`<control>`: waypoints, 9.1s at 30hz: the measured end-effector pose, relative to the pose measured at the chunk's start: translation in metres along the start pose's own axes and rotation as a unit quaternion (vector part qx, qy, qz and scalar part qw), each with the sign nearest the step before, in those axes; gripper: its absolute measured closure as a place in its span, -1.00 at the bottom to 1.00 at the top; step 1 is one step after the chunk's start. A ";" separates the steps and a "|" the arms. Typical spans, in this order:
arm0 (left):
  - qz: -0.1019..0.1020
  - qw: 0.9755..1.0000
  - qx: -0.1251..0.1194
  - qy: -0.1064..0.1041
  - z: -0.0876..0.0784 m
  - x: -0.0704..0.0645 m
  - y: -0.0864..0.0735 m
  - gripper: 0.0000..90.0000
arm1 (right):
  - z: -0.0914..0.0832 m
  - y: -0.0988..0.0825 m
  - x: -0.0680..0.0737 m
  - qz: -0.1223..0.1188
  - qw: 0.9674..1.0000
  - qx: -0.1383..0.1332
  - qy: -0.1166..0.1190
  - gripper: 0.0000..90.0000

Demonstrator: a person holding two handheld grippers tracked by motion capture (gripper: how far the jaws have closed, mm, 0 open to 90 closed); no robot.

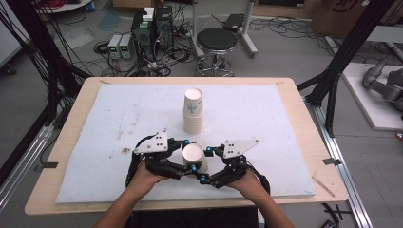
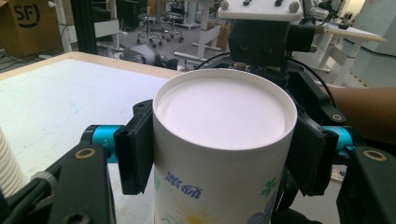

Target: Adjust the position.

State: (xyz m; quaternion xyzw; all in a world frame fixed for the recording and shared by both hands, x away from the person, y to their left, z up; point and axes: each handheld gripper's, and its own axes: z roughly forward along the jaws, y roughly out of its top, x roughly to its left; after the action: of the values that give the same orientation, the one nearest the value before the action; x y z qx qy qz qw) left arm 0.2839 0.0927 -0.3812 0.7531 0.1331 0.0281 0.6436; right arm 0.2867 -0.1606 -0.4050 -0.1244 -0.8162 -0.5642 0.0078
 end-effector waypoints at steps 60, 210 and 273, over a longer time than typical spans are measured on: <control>0.046 0.984 0.169 -0.023 0.018 0.000 0.027 -0.65 | -0.010 0.052 -0.002 -0.147 0.950 0.275 -0.014 -0.29; 0.063 0.989 0.131 0.003 0.002 0.002 0.000 -0.65 | -0.050 0.029 -0.013 -0.067 0.993 0.090 -0.027 -0.33; 0.074 0.966 0.247 -0.030 0.035 0.005 0.001 -0.24 | -0.005 0.075 0.003 -0.165 0.944 0.285 -0.018 -0.38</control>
State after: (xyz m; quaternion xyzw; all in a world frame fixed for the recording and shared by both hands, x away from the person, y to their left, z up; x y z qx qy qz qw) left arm 0.2963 0.0596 -0.3873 0.8968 0.0604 0.0198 0.4378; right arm 0.2994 -0.1400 -0.3335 0.0092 -0.9520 -0.2990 -0.0646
